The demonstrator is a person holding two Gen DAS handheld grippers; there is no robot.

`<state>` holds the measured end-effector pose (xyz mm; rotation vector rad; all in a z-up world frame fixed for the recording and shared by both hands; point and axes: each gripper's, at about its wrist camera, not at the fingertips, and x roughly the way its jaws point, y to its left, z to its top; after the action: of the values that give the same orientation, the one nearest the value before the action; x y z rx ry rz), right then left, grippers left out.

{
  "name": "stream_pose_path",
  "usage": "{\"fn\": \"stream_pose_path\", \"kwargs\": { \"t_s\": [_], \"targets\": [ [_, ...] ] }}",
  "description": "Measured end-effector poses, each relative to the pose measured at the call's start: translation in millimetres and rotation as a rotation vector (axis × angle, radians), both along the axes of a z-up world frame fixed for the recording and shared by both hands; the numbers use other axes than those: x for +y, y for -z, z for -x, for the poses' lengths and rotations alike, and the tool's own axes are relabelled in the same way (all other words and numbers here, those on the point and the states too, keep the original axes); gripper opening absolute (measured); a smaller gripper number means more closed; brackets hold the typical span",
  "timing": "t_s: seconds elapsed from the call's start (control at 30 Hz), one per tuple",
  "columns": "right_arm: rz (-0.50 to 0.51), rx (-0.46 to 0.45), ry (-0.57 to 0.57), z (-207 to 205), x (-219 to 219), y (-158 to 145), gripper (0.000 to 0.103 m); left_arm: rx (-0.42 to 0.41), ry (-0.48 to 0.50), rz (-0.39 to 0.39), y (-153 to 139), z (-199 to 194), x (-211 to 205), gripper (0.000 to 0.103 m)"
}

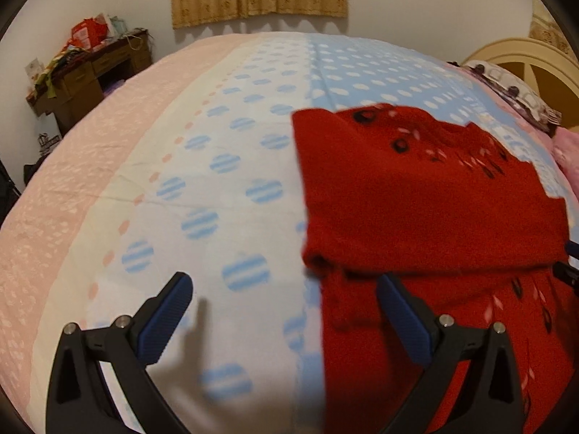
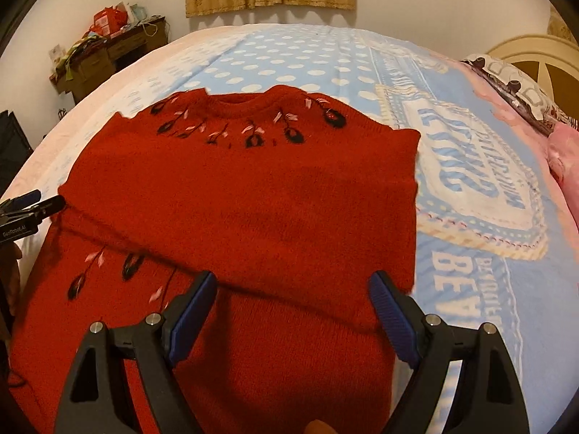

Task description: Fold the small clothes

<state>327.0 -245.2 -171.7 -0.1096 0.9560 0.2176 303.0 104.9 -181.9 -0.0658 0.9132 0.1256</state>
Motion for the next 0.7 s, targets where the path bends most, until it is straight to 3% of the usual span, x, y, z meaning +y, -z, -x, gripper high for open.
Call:
{"fn": "stream_pose_path", "kwargs": {
  "t_s": [0.4, 0.7],
  "targets": [
    [-0.036, -0.006, -0.012, 66, -3, -12, 0.086, -0.084, 0.07, 0.042, -36, 74, -21, 0.103],
    [-0.062, -0.029, -0.018, 104, 0, -20, 0.086, -0.136, 0.089, 0.003, -54, 128, -27, 0.103]
  ]
}}
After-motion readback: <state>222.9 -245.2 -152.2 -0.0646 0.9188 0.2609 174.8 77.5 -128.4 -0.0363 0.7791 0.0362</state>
